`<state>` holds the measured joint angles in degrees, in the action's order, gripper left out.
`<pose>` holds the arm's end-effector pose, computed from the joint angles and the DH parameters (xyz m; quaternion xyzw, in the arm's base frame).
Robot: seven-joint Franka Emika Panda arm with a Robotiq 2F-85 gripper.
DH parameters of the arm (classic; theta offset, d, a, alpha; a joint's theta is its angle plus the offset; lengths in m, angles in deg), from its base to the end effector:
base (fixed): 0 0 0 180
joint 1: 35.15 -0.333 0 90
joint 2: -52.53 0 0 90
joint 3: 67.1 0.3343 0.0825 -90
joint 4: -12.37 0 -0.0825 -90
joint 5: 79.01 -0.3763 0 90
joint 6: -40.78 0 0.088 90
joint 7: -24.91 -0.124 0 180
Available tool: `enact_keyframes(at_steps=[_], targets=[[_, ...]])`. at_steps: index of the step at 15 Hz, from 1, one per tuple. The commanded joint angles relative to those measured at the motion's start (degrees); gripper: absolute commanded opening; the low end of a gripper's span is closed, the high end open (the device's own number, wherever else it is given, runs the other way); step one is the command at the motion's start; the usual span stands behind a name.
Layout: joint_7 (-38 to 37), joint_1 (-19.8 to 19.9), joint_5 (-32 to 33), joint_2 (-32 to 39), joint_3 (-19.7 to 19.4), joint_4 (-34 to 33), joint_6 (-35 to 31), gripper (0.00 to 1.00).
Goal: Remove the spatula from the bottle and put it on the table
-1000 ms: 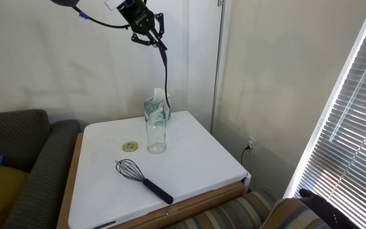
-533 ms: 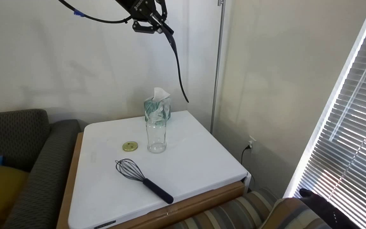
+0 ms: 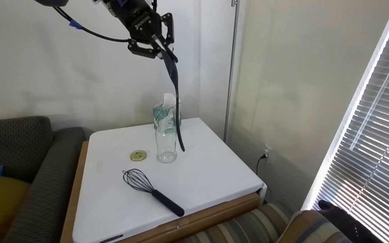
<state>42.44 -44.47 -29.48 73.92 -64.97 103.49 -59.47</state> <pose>0.6554 0.0470 0.4400 0.8475 0.3405 -0.1174 0.3900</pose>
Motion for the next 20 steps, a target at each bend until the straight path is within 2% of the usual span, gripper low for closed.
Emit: enact_keyframes(at_steps=[1,6,13,20], targets=[[7.91,5.51,-9.43,-4.05,1.79,4.46,-2.75,0.02],[16.62,9.97,-25.2,-4.3,1.49,7.18,-8.26,0.02],[23.99,12.62,-49.49,-3.15,3.03,14.94,-14.8,0.02],[34.94,16.22,-75.18,-0.84,4.47,19.4,-17.25,0.02]])
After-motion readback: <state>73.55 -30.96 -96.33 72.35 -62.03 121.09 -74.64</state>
